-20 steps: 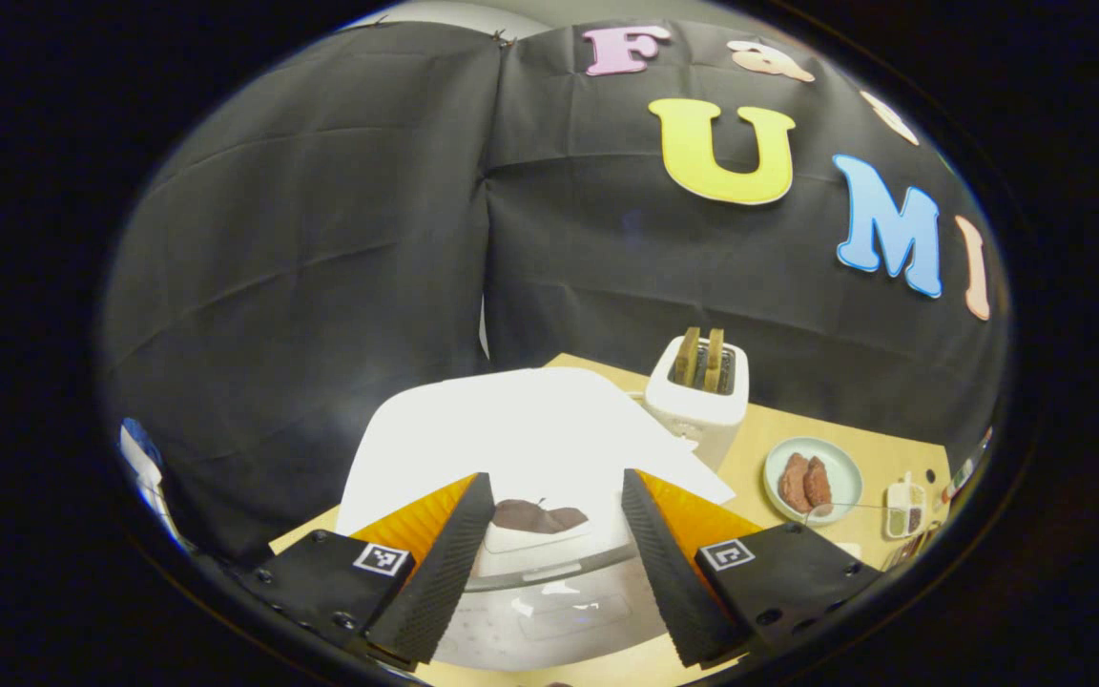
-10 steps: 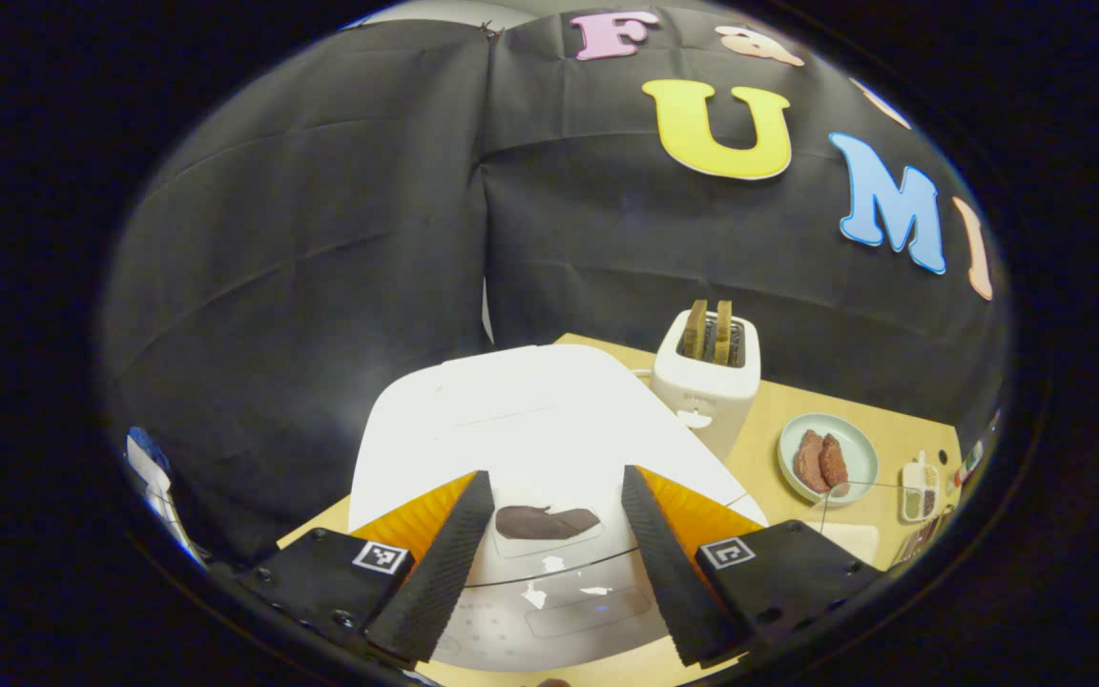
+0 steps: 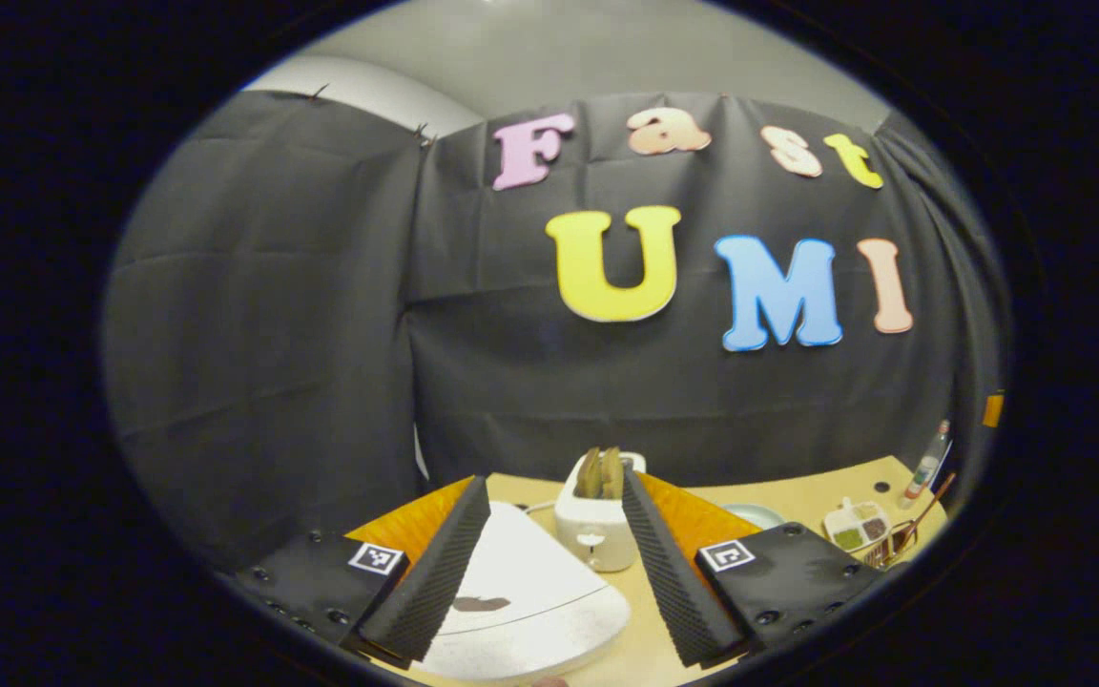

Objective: Close the left gripper, press the button to open the rice cooker; take a wooden spoon from the chopstick holder with the right hand, scoop a spoonful of rice and pour it into the rice cooker, then put the wooden spoon back into the chopstick holder.

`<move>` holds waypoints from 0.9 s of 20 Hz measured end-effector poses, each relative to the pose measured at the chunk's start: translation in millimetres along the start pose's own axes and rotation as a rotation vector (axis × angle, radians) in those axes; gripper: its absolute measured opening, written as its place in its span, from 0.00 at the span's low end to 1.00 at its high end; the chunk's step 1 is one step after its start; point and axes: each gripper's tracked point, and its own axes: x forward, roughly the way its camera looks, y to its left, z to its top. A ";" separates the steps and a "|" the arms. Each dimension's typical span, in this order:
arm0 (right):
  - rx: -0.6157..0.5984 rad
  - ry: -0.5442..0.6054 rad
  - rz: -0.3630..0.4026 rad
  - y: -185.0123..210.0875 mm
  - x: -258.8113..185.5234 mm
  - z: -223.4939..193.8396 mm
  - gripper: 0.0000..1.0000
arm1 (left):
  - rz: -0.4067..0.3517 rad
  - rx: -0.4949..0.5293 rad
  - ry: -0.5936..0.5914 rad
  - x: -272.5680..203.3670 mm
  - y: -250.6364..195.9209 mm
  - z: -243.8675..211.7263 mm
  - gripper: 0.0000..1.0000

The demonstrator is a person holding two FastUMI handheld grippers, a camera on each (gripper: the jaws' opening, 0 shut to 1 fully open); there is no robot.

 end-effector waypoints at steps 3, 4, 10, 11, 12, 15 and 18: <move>-0.014 -0.062 -0.012 4.3 -12.5 33.1 0.95 | -0.098 0.005 -0.119 -41.1 -51.9 68.7 0.98; -0.011 -0.085 -0.013 7.8 -20.7 43.9 0.95 | -0.128 -0.007 -0.123 -54.4 -66.4 82.8 0.98; -0.028 -0.184 -0.020 24.9 -67.1 90.5 0.95 | -0.252 -0.067 -0.149 -116.0 -109.1 123.6 0.96; -0.022 -0.189 -0.026 26.7 -73.1 93.5 0.95 | -0.266 -0.073 -0.160 -125.5 -111.7 130.0 0.94; -0.018 -0.193 -0.036 26.3 -79.9 96.0 0.95 | -0.276 -0.075 -0.178 -133.6 -113.2 138.1 0.92; -0.008 -0.207 -0.053 26.5 -87.1 99.1 0.95 | -0.310 -0.071 -0.206 -148.9 -117.7 148.0 0.97; -0.013 -0.211 -0.072 25.5 -91.1 97.8 0.95 | -0.318 -0.093 -0.198 -149.9 -111.2 143.0 0.91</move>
